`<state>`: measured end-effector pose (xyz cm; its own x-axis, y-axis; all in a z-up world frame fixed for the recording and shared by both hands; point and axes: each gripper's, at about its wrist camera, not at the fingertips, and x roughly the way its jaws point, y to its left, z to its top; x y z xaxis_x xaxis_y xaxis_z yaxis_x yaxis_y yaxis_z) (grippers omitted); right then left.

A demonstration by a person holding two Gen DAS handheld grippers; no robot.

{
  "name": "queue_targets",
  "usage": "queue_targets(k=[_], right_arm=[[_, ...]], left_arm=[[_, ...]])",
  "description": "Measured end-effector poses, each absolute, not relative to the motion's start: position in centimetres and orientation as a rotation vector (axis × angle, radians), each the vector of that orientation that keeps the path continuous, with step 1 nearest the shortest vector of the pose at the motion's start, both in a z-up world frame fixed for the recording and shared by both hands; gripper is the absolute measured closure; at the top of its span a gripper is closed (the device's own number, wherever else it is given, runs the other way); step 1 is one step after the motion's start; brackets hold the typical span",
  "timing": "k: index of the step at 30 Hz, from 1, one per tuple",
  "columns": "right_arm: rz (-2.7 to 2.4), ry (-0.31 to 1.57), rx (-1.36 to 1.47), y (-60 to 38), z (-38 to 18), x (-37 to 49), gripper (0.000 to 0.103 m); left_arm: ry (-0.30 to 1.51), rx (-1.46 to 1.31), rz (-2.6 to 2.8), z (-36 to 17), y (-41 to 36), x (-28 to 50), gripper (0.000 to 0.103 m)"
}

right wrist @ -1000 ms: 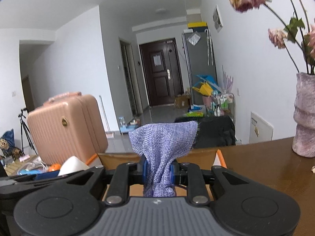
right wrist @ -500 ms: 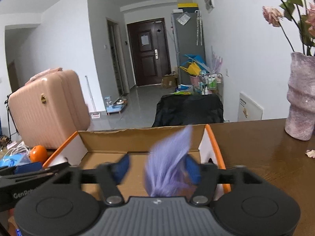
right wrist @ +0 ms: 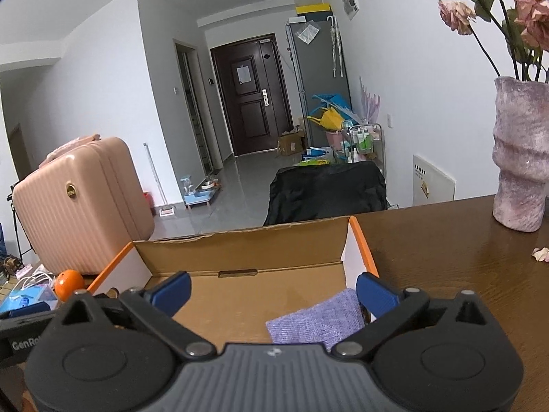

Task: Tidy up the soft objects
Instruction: 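Withdraw both open tools from the box back over the table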

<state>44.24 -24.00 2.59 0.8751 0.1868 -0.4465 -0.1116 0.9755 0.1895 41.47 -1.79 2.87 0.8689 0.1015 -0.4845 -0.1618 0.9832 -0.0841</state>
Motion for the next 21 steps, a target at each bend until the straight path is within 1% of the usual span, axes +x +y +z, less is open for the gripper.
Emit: queue_targets(k=[6,21], right_arm=[[0.167,0.455,0.138,-23.8,3.2,43.3,0.0],[0.222,0.358,0.112,-24.8,4.4,37.5,0.0]], left_arm=[[0.467,-0.123,0.133,3.5,-1.8,40.4,0.0],[0.343,-0.102,0.121,5.1,-0.9,34.6,0.0]])
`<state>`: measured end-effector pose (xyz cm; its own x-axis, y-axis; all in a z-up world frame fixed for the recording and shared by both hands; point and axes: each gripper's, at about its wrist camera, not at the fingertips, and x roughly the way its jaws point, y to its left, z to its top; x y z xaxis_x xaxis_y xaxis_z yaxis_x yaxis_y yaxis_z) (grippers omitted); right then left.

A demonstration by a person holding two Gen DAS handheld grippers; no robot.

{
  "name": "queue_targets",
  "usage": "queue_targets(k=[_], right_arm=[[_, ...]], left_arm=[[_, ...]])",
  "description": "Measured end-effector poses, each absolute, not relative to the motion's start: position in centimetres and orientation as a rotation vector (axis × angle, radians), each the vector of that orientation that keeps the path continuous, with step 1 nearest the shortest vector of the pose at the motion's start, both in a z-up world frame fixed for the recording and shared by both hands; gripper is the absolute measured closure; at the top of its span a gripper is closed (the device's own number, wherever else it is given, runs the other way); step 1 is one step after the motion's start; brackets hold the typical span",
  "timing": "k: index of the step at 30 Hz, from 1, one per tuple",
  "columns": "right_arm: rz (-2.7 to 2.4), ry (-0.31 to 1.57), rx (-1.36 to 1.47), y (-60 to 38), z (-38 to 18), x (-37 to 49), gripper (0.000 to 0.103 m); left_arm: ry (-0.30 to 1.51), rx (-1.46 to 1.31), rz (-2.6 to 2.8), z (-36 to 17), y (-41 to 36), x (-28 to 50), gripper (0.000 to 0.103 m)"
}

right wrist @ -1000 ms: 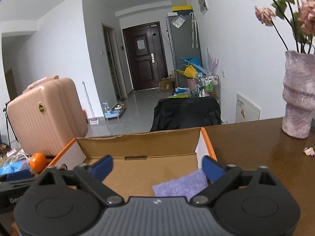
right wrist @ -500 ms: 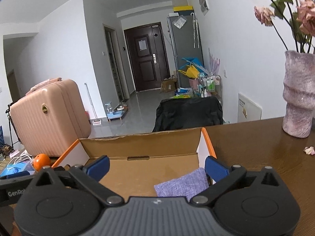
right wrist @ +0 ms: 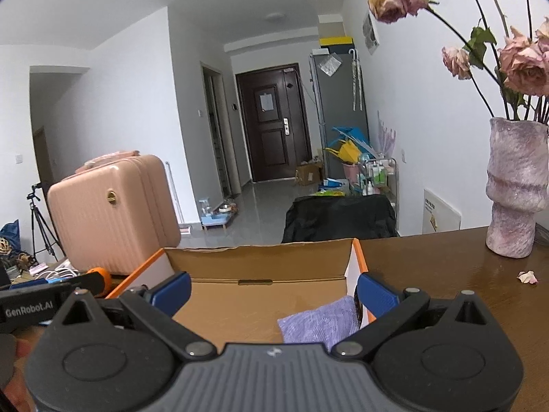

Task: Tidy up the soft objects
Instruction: 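Withdraw both open tools from the box back over the table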

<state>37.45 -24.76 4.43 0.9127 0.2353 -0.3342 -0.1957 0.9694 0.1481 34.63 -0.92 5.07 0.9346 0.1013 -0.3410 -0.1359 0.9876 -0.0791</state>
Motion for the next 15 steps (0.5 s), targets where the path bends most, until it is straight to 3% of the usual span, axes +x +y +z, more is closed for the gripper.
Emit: queue_targets(k=[15], right_arm=[[0.273,0.313,0.063,-24.5,4.1,31.0,0.0]], left_arm=[[0.302,-0.069,0.097,5.0,-0.3,29.0,0.0]])
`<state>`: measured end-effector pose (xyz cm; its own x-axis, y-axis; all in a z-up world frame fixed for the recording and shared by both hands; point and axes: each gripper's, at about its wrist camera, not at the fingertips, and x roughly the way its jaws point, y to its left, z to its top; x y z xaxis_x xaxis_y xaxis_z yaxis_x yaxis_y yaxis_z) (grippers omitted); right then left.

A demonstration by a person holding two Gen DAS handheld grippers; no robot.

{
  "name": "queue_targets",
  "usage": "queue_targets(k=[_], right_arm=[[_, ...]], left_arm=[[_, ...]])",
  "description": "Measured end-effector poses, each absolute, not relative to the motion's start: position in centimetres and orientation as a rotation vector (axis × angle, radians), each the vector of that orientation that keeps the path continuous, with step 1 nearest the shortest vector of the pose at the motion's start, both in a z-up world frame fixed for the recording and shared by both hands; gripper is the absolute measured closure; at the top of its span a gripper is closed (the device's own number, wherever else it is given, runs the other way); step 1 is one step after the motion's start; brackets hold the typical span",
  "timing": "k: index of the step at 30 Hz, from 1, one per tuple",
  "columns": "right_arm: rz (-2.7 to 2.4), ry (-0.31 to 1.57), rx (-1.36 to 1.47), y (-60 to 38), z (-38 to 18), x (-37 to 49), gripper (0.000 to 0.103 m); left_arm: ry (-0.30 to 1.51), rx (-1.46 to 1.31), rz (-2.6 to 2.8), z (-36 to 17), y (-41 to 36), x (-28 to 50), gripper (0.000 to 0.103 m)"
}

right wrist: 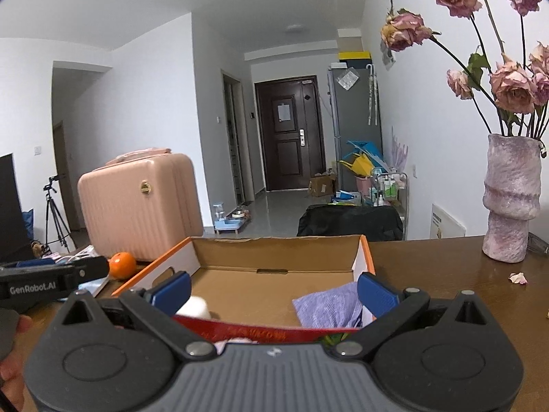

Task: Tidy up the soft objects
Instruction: 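Withdraw both open tools from the box back over the table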

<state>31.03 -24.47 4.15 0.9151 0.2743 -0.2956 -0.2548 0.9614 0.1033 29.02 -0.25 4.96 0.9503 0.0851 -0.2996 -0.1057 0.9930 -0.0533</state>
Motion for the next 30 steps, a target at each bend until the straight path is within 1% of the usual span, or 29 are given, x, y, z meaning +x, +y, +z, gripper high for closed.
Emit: queue_targets(k=[14,30], right_arm=[[0.28,0.29,0.039,-24.0,2.7,25.1,0.0],[0.287,0.312,-0.005,-23.3,0.7,18.9,0.0]], left_arm=[[0.302,-0.052,0.065,4.1,0.5,23.7,0.0],[0.369,-0.052,0.014,2.2,0.7,18.6,0.0]])
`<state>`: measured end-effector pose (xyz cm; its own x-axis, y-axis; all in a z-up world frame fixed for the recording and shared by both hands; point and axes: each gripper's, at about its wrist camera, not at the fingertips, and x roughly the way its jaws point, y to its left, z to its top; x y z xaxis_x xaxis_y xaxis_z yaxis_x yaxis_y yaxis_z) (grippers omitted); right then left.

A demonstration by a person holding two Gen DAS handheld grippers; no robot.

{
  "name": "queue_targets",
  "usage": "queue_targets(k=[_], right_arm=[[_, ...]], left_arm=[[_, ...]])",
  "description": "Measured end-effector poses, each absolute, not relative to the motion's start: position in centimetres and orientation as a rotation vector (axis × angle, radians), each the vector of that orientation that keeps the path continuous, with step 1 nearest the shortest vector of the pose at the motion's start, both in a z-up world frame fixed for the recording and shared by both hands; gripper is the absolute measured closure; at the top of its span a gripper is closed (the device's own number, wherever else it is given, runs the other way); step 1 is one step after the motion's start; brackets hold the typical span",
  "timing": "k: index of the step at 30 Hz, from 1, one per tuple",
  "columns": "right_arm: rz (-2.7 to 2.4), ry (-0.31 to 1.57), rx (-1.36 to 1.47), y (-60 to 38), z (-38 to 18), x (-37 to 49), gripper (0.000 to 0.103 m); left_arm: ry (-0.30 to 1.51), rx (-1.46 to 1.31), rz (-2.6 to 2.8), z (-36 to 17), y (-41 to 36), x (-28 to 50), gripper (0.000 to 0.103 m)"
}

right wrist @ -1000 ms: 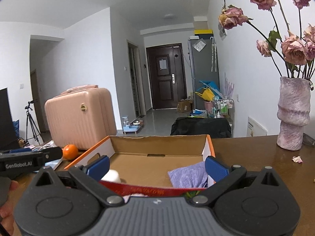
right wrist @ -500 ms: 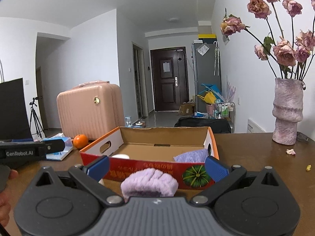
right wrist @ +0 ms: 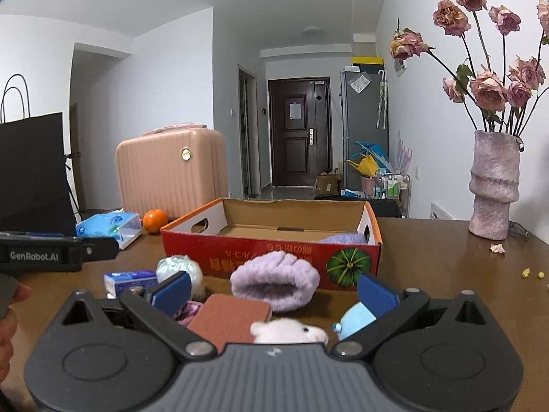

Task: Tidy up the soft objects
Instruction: 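Withdraw both open tools from the box back over the table, then grasp the yellow plush sheep with the right tool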

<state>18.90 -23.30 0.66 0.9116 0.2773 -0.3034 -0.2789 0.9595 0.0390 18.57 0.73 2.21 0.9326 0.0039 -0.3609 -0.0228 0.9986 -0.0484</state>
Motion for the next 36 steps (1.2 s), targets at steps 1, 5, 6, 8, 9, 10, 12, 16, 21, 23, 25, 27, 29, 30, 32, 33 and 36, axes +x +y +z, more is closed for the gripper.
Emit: queue_targets(k=[1,5,6,8,9,10,12,16,21,23,25,27,29,30,32,33,36], right_arm=[[0.286,0.314,-0.01,-23.2,0.5,18.6,0.0],[0.281,0.32,-0.032,-22.7,0.1,17.5,0.0],[0.281,0.322,-0.038,-22.6,0.0,17.3,0.0],[0.28,0.325,-0.049,-22.4,-0.3,16.8,0.0],[0.279,0.329,-0.056,-22.3,-0.4,16.5,0.0],[0.28,0.332,-0.062,-22.2,-0.5,16.4,0.0],[0.284,0.337,-0.071,-22.0,-0.7,15.9,0.0],[0.287,0.36,-0.087,-21.7,-1.1,15.5,0.0],[0.291,0.41,-0.123,-21.1,-1.7,15.6,0.0],[0.292,0.429,-0.14,-20.8,-2.0,15.8,0.0],[0.287,0.449,-0.156,-20.5,-2.3,15.9,0.0],[0.287,0.469,-0.162,-20.4,-2.6,16.2,0.0],[0.287,0.489,-0.167,-20.3,-2.8,16.6,0.0],[0.287,0.5,-0.169,-20.2,-2.9,16.7,0.0],[0.287,0.528,-0.173,-20.1,-3.3,17.2,0.0],[0.285,0.541,-0.174,-20.0,-3.5,17.5,0.0],[0.284,0.567,-0.169,-19.8,-3.8,18.0,0.0]], left_arm=[[0.373,-0.053,0.01,2.1,0.7,18.3,0.0],[0.377,-0.051,0.006,1.8,0.6,17.4,0.0],[0.38,-0.052,0.005,1.7,0.6,17.3,0.0],[0.388,-0.049,0.002,1.6,0.5,17.0,0.0],[0.392,-0.047,0.001,1.5,0.5,16.9,0.0],[0.396,-0.046,-0.002,1.4,0.4,16.8,0.0],[0.404,-0.042,-0.006,1.2,0.3,16.6,0.0],[0.423,-0.034,-0.012,0.7,0.1,16.1,0.0],[0.453,-0.027,-0.014,0.1,0.0,15.9,0.0],[0.461,-0.025,-0.015,-0.2,0.0,15.8,0.0],[0.466,-0.023,-0.017,-0.2,0.0,15.8,0.0],[0.469,-0.024,-0.018,-0.3,0.0,15.9,0.0],[0.476,-0.027,-0.019,-0.4,0.1,16.0,0.0],[0.479,-0.03,-0.019,-0.4,0.1,16.1,0.0],[0.484,-0.034,-0.019,-0.4,0.2,16.2,0.0],[0.486,-0.037,-0.019,-0.4,0.2,16.2,0.0],[0.492,-0.039,-0.022,-0.5,0.3,16.3,0.0]])
